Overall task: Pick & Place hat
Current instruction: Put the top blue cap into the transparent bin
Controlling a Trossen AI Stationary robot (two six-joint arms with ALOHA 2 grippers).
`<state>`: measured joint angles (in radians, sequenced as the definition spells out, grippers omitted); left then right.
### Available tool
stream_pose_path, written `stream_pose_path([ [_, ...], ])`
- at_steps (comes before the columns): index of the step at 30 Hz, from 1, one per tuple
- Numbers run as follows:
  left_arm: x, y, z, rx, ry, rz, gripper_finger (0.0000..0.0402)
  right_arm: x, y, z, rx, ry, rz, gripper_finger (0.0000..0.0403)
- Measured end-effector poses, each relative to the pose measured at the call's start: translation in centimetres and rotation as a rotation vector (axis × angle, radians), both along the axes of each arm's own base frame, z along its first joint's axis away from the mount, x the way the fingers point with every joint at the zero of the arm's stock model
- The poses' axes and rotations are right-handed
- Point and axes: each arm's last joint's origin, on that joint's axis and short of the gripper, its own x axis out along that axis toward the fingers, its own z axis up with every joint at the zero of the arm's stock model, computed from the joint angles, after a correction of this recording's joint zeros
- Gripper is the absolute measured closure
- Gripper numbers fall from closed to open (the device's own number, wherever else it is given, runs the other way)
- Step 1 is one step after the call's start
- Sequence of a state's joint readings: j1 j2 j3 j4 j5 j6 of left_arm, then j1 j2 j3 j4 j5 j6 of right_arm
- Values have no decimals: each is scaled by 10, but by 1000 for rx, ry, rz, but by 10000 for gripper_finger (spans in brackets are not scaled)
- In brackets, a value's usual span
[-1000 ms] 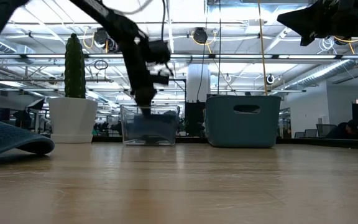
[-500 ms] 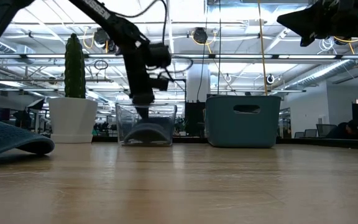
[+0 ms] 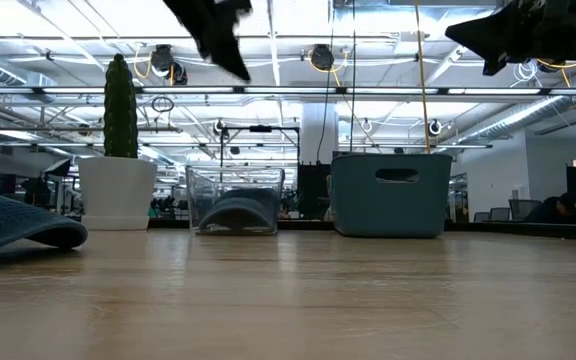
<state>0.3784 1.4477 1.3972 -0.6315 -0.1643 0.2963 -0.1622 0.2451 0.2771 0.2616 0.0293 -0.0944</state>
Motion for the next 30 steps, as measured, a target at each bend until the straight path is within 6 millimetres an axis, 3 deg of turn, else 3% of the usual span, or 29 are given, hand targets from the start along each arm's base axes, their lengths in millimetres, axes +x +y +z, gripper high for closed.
stream_pose_path([
  [8,-49,-67,62,-24,-281,-130,380,0,0,0,0,1,0,403],
  [15,-88,-109,84,-119,-384,-278,294,0,0,0,4,0,0,403],
  [22,-100,-142,67,-396,-190,-468,183,0,0,0,29,-1,9,403],
  [27,-83,-170,44,-514,-115,-457,142,0,0,0,29,-1,9,403],
  [30,-66,-191,21,-520,-4,-481,132,0,0,0,30,-1,9,403],
])
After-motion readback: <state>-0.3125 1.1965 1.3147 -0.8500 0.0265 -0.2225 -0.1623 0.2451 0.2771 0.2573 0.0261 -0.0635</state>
